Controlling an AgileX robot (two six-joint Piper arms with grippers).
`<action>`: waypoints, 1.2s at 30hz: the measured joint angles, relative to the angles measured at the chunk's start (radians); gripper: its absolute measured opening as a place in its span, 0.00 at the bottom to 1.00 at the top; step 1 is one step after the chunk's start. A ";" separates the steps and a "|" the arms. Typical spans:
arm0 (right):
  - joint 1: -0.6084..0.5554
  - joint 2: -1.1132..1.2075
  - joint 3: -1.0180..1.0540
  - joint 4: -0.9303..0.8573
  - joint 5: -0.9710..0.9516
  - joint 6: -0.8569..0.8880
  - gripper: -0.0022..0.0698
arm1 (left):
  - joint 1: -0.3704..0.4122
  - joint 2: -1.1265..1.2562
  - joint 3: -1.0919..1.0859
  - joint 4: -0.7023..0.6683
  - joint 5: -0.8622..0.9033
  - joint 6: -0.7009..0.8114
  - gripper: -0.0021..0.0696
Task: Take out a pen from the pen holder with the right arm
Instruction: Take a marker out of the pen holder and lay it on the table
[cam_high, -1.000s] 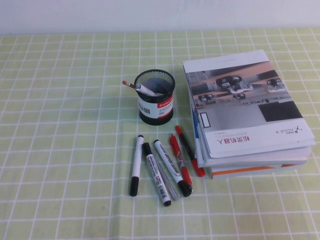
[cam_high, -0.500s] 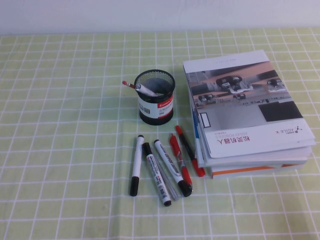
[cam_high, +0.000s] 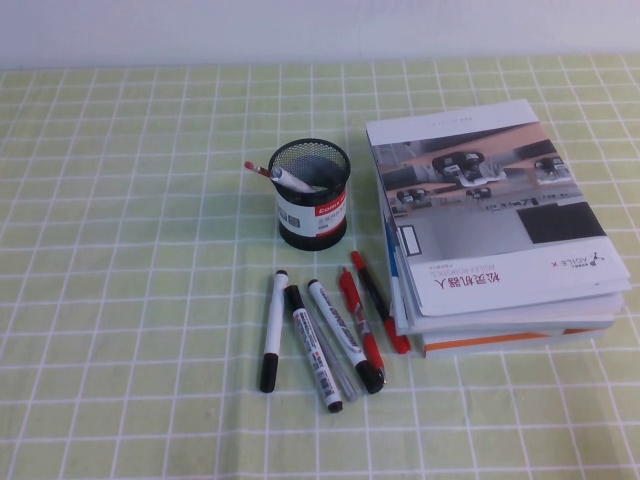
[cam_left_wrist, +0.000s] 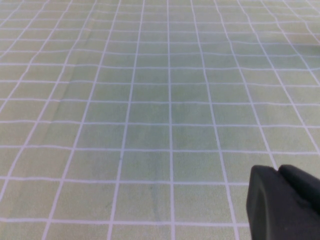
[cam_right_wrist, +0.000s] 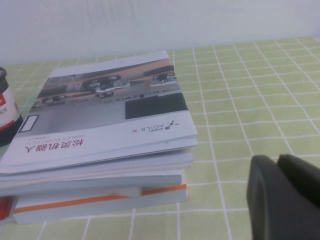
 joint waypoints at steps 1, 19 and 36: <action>0.000 0.000 0.000 0.000 0.000 0.000 0.01 | 0.000 0.000 0.000 0.000 0.000 0.000 0.02; -0.012 0.000 0.000 0.381 0.188 -0.452 0.01 | 0.000 0.000 0.000 0.000 0.000 0.000 0.02; -0.017 0.000 0.000 0.397 0.201 -0.460 0.01 | 0.000 0.000 0.000 0.000 0.000 0.000 0.02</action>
